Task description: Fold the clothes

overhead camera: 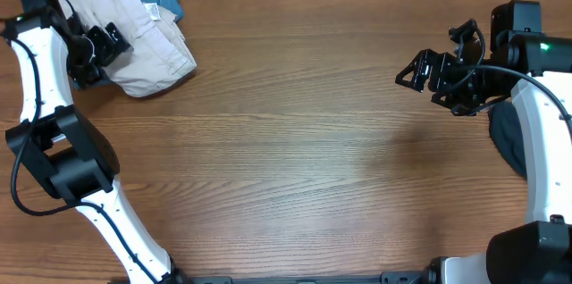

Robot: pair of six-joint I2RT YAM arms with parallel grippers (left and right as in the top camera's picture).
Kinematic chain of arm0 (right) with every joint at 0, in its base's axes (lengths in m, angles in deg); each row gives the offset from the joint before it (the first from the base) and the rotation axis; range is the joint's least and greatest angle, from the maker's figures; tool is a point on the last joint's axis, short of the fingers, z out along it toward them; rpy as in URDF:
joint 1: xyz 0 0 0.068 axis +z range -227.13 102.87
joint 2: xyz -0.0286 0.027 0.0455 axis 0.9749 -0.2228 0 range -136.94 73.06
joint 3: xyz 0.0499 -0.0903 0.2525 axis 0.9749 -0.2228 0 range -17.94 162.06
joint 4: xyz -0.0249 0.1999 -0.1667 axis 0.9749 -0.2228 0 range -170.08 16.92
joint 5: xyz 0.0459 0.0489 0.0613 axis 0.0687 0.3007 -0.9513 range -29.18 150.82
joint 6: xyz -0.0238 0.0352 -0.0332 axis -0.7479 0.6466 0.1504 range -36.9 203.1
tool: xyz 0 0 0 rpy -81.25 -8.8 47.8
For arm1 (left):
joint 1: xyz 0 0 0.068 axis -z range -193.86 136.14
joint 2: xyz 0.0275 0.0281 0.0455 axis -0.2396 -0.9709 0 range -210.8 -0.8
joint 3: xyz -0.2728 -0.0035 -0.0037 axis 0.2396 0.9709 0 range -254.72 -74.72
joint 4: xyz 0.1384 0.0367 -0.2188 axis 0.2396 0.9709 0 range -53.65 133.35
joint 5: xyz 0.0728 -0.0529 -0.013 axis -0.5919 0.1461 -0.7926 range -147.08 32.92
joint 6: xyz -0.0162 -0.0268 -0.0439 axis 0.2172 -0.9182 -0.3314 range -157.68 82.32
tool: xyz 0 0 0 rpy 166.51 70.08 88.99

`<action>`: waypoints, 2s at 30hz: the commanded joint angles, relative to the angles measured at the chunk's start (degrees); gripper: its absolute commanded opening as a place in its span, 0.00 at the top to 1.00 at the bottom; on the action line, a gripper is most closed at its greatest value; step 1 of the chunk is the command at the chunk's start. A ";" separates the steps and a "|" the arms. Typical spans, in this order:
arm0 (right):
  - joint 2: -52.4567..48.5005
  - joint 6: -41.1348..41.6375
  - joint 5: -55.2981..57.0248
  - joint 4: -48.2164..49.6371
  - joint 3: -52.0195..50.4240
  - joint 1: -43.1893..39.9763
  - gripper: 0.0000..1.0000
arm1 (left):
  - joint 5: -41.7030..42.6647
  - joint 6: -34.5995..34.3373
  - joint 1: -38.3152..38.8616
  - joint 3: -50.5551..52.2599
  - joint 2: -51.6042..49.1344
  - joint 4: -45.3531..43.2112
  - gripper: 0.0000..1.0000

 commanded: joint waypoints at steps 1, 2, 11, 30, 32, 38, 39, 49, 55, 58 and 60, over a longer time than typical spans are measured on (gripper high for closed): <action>0.15 -1.01 0.17 0.04 0.04 -0.04 0.00 | -5.44 -6.25 0.37 -5.75 2.16 5.70 0.00; 0.15 -1.29 0.15 -0.02 0.04 -0.04 0.00 | -6.84 -6.88 0.37 -7.21 4.24 6.80 0.00; 0.15 -1.27 0.15 -0.02 0.04 -0.04 0.00 | -7.80 -6.49 1.42 -9.79 19.43 -5.92 0.86; 0.15 -1.22 0.20 -5.20 0.02 -0.04 0.00 | -19.96 -1.14 3.34 -10.01 -16.55 -23.65 0.96; 0.15 -1.22 0.17 -5.31 0.02 -0.04 0.00 | -19.87 -1.31 3.32 -10.27 -12.61 -23.93 0.96; 0.15 -1.22 0.15 -5.40 0.02 -0.04 0.00 | -19.43 -3.89 6.99 -10.27 4.76 -21.99 0.96; 0.15 -1.25 0.15 -5.40 0.02 -0.04 0.00 | -19.06 -3.87 8.37 -10.27 6.56 -20.63 0.96; 0.15 -1.27 0.17 -7.19 0.02 -0.04 0.00 | -25.55 -3.89 14.45 -9.44 -6.43 -20.31 0.96; 0.15 -1.27 0.22 -7.13 0.04 -0.04 0.00 | -27.39 -3.87 12.72 -9.44 -19.02 -19.32 0.96; 0.15 -1.27 0.20 -7.04 0.04 -0.04 0.00 | -27.28 -3.87 12.72 -9.86 -17.51 -20.13 0.96; 0.15 -1.27 0.20 -7.10 0.02 -0.04 0.00 | -27.21 -3.89 12.79 -10.64 -13.79 -20.31 0.96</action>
